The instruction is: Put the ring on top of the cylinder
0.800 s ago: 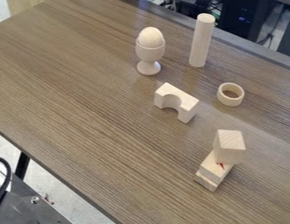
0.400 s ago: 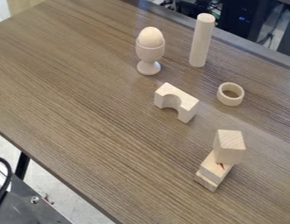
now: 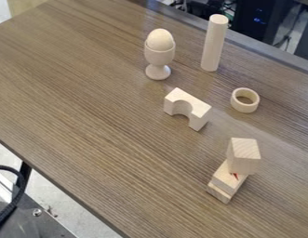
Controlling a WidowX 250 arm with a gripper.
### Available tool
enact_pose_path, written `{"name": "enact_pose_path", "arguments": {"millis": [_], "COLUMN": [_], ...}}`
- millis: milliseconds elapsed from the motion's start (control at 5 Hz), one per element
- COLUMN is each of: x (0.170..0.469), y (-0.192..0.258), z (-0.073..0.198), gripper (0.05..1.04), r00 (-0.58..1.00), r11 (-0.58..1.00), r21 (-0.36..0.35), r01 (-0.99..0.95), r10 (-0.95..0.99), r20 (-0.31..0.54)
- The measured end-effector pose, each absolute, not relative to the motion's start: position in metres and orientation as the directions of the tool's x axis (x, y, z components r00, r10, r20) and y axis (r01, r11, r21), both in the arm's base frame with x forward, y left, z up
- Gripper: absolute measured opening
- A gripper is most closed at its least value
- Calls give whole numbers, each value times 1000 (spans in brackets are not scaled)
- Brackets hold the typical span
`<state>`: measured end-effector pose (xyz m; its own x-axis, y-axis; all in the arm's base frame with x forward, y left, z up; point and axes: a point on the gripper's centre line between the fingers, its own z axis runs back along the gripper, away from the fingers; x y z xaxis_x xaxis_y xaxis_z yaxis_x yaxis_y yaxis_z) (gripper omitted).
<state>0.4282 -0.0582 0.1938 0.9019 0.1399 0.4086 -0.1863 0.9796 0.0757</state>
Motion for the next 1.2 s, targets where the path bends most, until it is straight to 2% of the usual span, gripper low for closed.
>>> {"name": "enact_pose_path", "arguments": {"millis": [200,400,600,1000,1200], "x": [428,420,407,389,383], "y": [-82,-94,-95,-90,-88], "z": [178,148,127,101,87], "gripper": [999,999,999,1000,999], "r00": [872,866,865,889,920], "r11": [949,929,918,923,949], "r21": [31,-23,-46,-47,-47], "r01": [-314,-370,-393,-382,-313], "r10": [276,354,386,380,315], "r20": [404,353,320,256,234]}}
